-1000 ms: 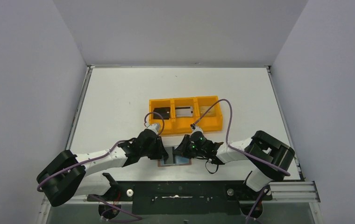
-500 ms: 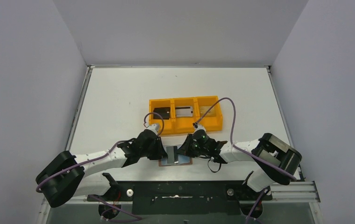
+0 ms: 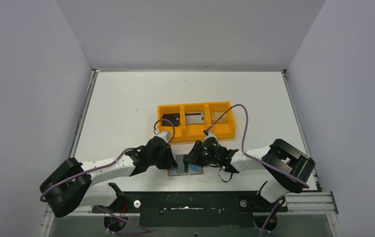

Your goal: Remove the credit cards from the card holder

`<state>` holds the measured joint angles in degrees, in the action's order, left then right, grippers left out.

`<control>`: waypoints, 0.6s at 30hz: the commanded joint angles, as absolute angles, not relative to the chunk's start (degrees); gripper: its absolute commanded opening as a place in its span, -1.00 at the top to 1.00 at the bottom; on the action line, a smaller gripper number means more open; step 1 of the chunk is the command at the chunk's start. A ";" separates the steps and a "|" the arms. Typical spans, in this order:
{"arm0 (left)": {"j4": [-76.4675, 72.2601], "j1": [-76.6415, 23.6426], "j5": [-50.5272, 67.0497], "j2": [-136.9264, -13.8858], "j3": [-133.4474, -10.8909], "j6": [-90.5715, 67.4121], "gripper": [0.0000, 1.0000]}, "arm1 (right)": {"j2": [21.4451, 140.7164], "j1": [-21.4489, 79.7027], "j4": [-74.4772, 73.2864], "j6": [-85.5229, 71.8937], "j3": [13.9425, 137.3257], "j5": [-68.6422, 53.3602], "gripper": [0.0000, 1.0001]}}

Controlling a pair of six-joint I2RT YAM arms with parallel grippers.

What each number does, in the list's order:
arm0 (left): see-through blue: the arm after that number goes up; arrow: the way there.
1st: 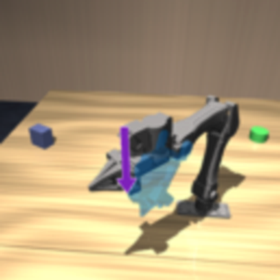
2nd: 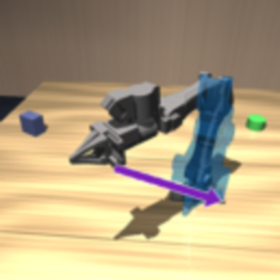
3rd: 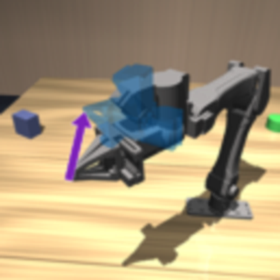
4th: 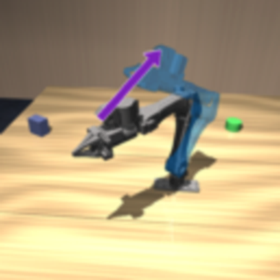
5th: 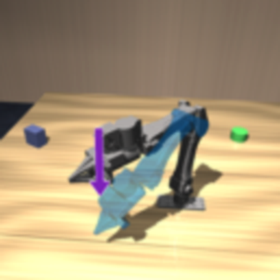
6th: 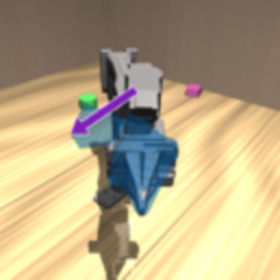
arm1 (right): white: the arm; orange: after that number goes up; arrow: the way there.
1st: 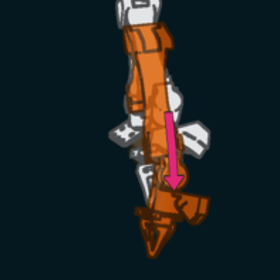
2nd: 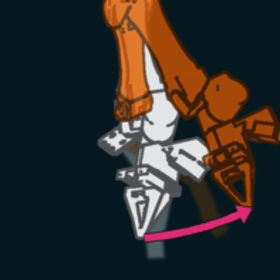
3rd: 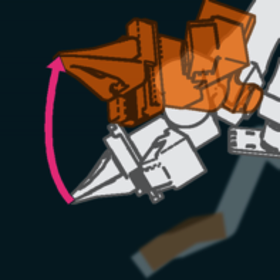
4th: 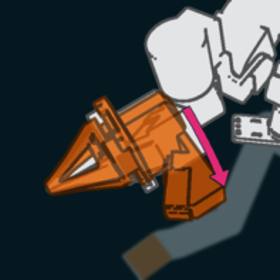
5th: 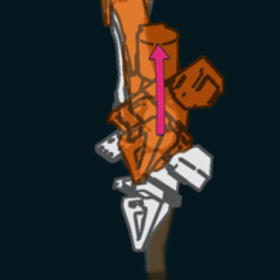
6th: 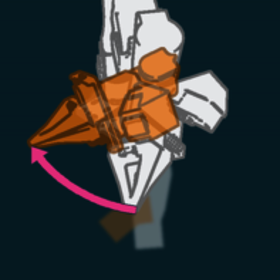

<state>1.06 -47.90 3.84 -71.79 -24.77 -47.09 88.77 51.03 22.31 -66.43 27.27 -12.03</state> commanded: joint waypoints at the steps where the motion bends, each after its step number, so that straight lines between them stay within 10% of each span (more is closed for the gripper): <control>1: 4.44 -48.25 3.09 -73.03 -24.30 -45.26 0.98 | 90.19 51.31 24.61 -67.50 26.39 -10.91 0.42; 9: 4.44 -48.25 2.87 -73.22 -24.06 -45.63 1.00 | 88.26 51.54 26.23 -67.07 25.58 -10.11 0.93; 18: 5.03 -48.34 1.26 -69.92 -23.94 -45.81 0.95 | 84.00 50.80 18.50 -64.34 25.56 -6.81 1.00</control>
<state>1.21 -47.97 3.62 -71.35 -24.71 -47.13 86.06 51.07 20.67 -66.41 25.98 -9.43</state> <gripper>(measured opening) 0.010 0.046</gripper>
